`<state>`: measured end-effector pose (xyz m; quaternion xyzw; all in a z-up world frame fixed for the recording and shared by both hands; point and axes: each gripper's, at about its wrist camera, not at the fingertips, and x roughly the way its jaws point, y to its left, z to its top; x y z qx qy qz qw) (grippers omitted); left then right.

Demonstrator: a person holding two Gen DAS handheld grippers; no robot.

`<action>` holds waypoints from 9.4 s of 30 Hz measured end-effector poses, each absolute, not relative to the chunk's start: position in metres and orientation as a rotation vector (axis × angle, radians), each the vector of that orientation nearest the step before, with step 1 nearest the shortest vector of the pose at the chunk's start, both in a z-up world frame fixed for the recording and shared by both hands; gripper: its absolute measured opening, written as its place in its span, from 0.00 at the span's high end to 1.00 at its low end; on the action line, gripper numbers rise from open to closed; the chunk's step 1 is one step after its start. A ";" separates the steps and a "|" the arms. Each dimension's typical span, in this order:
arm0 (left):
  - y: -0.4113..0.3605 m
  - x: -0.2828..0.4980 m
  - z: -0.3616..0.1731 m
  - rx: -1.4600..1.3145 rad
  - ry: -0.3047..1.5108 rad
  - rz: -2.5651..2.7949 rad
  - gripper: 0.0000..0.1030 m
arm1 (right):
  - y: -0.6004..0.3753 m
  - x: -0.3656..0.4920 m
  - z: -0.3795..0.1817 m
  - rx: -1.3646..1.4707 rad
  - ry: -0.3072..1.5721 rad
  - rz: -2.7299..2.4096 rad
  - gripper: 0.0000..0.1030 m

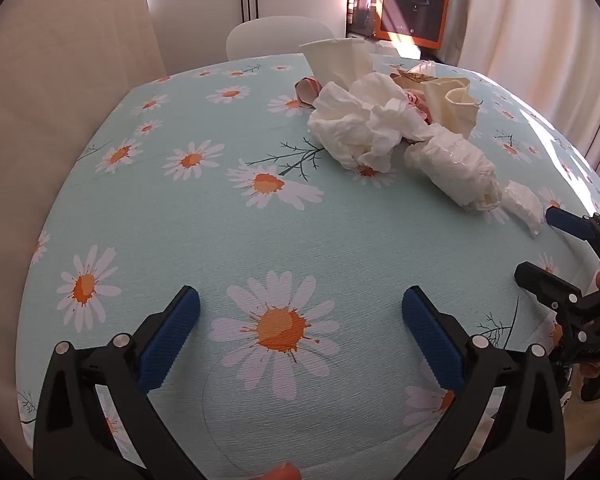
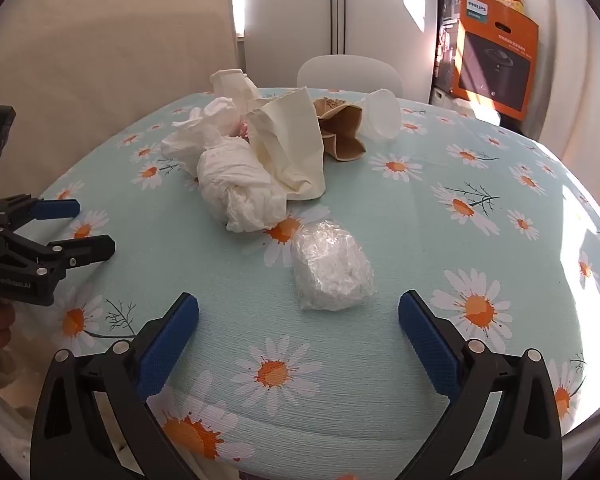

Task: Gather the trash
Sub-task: 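Approach the clear plastic-wrapped bundle on the tablecloth with the right tool, then close the right tool on the plastic-wrapped bundle, then grasp the white tissue roll with the left tool while the right tool holds the bundle, then carry both items to the black trash bin and open both tools, then withdraw both tools from the bin back toward the table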

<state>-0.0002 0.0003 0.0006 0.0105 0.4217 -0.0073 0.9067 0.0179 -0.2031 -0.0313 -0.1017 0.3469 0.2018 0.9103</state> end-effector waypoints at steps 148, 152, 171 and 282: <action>-0.032 0.033 0.022 -0.120 0.813 -0.191 0.04 | -0.244 0.040 -0.014 -0.116 0.649 0.365 0.64; -0.049 0.045 0.021 -0.145 0.838 -0.216 0.04 | -0.260 0.042 -0.014 -0.096 0.646 0.359 0.64; -0.084 0.082 0.019 -0.114 0.870 -0.166 0.42 | -0.290 0.044 -0.013 -0.065 0.646 0.356 0.63; -0.364 -0.064 -0.027 0.362 0.728 -1.052 0.09 | -0.539 -0.157 -0.100 0.145 0.726 -0.437 0.13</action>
